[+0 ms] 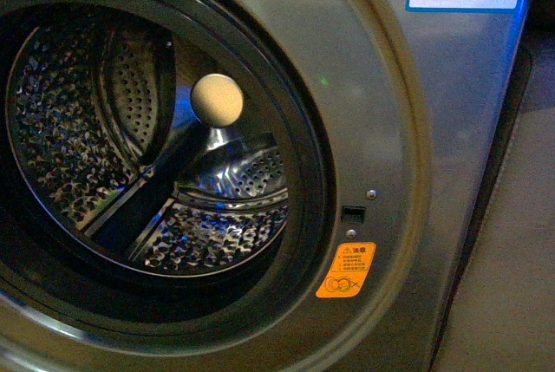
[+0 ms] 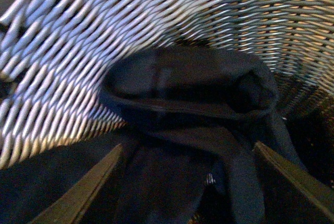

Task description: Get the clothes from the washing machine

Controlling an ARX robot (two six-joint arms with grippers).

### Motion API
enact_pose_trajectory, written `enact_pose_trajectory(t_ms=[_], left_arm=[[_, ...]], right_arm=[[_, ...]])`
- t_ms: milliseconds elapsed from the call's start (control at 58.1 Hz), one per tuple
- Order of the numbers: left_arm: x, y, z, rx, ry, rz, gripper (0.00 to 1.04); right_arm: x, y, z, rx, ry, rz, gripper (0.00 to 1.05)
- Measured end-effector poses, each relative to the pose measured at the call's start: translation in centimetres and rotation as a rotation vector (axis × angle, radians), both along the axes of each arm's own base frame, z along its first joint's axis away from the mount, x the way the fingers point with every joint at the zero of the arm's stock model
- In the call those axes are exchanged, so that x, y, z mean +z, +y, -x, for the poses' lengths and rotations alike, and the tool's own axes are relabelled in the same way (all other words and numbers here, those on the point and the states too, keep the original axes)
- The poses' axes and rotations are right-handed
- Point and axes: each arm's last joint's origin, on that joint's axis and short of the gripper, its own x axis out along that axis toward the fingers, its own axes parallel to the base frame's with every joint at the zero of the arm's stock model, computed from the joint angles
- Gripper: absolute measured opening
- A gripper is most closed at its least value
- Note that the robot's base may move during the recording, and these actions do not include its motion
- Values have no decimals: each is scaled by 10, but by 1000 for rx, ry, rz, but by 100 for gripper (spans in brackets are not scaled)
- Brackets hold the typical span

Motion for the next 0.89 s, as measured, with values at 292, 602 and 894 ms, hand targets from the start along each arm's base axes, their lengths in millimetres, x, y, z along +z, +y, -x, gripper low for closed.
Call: enact_pose_trajectory(t_ms=[292, 602, 894], left_arm=[[0, 0, 0, 0, 0, 0, 98], [0, 0, 0, 0, 0, 0, 98], [0, 0, 0, 0, 0, 0, 98]], right_arm=[[49, -1, 0, 56, -164, 179, 97], [243, 71, -8, 249, -563, 630, 97], [281, 192, -29, 469, -782, 636, 97]])
